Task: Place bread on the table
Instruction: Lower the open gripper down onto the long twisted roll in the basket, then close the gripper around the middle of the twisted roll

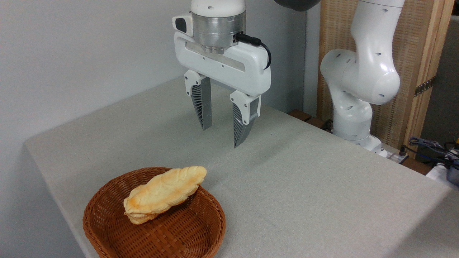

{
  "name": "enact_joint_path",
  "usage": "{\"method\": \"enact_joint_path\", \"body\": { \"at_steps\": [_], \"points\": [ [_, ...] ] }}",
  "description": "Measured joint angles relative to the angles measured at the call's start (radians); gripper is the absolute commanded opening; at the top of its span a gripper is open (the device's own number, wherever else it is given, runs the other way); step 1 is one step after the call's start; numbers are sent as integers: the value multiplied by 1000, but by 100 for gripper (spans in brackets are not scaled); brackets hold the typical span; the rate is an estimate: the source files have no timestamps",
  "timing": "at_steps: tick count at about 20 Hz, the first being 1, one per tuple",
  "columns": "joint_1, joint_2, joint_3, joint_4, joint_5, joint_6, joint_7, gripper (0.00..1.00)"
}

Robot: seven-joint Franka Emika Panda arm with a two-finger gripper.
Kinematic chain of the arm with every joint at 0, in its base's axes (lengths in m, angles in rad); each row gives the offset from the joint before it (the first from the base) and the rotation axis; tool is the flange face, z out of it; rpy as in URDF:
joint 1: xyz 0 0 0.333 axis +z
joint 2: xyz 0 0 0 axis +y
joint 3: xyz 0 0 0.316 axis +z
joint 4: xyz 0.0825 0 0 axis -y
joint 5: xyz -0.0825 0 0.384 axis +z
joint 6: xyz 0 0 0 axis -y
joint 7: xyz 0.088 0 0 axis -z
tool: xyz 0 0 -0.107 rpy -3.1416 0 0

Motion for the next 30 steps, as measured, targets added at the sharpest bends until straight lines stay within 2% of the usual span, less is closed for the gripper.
{"method": "enact_joint_path", "body": {
  "at_steps": [15, 19, 21, 24, 30],
  "points": [
    [-4, 24, -2, 12, 0, 0, 8, 100],
    [-10, 43, -6, 13, 0, 9, 121, 100],
    [-15, 64, -13, 13, -26, 53, 143, 100],
    [-20, 112, -22, 12, -101, 160, 146, 100],
    [-33, 215, -22, 12, -121, 306, 146, 100]
  ]
}}
